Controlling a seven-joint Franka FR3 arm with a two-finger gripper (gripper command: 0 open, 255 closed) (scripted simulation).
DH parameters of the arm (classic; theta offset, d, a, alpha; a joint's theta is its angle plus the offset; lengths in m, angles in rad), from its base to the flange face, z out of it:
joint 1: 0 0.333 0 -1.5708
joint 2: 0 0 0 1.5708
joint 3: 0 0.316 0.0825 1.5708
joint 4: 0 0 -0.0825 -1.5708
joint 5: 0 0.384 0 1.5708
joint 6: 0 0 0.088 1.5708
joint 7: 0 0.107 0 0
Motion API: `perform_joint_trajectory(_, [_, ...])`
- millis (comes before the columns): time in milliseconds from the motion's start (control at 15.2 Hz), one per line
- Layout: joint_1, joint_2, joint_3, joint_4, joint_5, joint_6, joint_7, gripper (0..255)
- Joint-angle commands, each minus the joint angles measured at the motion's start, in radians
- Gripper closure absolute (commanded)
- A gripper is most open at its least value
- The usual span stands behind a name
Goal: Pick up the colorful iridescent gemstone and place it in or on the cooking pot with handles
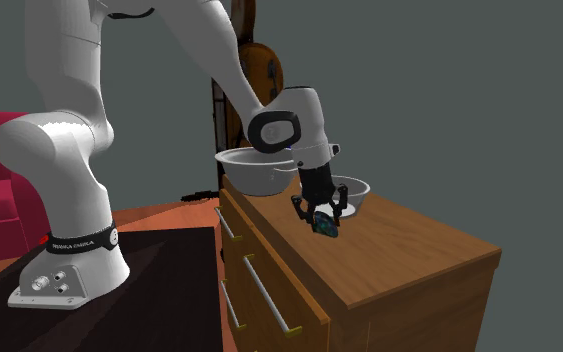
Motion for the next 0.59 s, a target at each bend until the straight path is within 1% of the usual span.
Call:
perform_joint_trajectory(0, [0.000, 0.000, 0.000, 0.000, 0.000, 0.000, 0.000, 255])
perform_joint_trajectory(528, [-0.004, -0.095, 0.007, 0.011, 0.017, -0.105, -0.015, 255])
